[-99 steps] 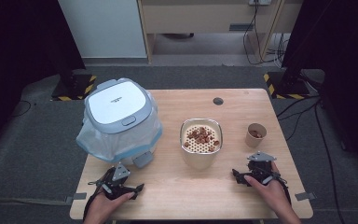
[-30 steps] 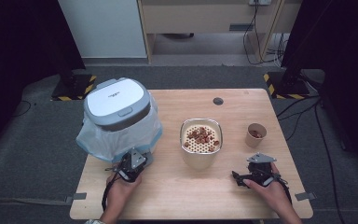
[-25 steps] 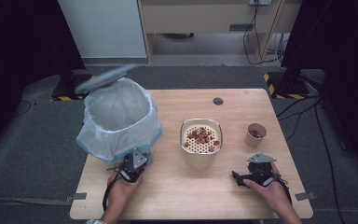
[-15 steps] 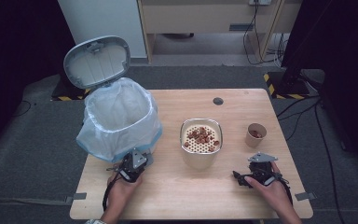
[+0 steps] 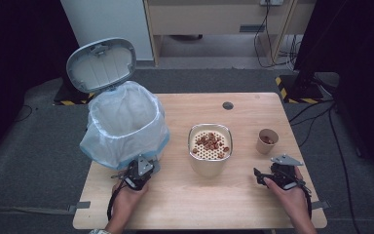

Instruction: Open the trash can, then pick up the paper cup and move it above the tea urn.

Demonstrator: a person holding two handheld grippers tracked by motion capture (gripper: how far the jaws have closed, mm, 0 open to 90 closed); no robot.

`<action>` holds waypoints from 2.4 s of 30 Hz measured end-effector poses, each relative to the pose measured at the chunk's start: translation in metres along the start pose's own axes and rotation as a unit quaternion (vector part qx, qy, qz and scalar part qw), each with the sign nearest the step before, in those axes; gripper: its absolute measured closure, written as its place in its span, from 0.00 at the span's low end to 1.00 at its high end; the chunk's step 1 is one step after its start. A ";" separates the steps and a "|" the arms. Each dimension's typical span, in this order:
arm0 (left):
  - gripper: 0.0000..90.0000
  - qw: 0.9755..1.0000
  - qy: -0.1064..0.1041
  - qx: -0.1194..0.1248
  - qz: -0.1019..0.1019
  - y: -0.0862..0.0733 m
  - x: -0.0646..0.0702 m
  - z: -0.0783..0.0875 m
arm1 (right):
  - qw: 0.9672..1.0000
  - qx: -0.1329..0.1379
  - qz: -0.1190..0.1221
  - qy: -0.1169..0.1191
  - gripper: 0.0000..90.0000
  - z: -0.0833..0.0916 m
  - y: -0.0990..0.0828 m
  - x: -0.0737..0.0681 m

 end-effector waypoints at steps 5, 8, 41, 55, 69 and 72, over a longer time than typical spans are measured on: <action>1.00 1.000 0.000 0.000 0.000 0.000 0.000 0.000 | 1.000 0.002 0.000 -0.005 0.12 0.001 0.001 0.001; 1.00 1.000 0.000 0.000 0.000 0.000 0.000 0.000 | 1.000 0.006 -0.005 -0.009 0.11 0.002 0.002 0.002; 1.00 1.000 0.001 0.001 -0.001 0.000 0.000 0.000 | 0.995 0.064 -0.065 -0.034 0.06 -0.020 0.049 0.027; 1.00 1.000 0.000 0.003 0.001 -0.001 0.000 0.000 | 0.993 0.085 -0.078 -0.027 0.11 -0.040 0.056 0.034; 1.00 1.000 0.001 0.004 0.001 -0.001 0.000 0.000 | 0.993 0.089 -0.072 -0.026 0.22 -0.061 0.060 0.036; 1.00 1.000 0.001 0.004 0.001 -0.001 0.000 0.000 | 0.993 0.093 -0.068 -0.024 0.24 -0.063 0.059 0.035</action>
Point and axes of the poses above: each handheld gripper's, and its own axes: z roughly backward along the jaws, y roughly out of its top, x roughly to its right, the point moved 2 cm from there along -z, roughly forward along the jaws, and after that the axes turned 8 degrees about -z, right-handed, at the moved point
